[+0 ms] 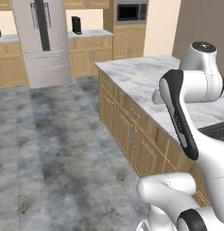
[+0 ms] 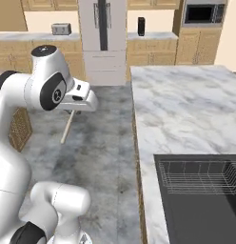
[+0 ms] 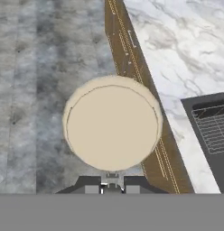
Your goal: Pick up the dish brush and soap dispenser from the sink, and place them back in the cabinet, and close the cabinet doors.
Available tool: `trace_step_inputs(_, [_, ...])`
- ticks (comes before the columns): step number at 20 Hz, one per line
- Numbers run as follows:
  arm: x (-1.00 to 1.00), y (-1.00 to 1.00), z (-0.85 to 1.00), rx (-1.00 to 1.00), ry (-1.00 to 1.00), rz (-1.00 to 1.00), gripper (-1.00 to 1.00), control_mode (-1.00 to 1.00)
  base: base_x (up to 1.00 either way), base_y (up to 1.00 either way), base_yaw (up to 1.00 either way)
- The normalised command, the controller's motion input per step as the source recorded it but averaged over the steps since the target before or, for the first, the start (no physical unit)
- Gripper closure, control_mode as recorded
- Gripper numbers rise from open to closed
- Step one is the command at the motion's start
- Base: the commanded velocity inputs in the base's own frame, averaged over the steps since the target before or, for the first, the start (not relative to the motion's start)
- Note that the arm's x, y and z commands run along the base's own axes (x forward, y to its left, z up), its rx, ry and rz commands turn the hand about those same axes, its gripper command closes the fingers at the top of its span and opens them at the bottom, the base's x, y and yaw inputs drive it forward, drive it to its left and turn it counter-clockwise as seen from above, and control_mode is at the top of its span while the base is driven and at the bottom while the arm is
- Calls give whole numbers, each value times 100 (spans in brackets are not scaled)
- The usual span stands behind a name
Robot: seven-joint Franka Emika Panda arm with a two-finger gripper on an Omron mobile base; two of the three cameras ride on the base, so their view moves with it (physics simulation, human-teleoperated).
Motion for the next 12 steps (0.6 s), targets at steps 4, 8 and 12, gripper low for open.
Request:
trace_step_inputs(4, [0,0,0,0,0,0,100,100,6,34,51])
trace_step_inputs(8, [0,0,0,0,0,0,100,100,27,19,20])
trace_step_inputs(12, [0,0,0,0,0,0,100,100,54,0,-1])
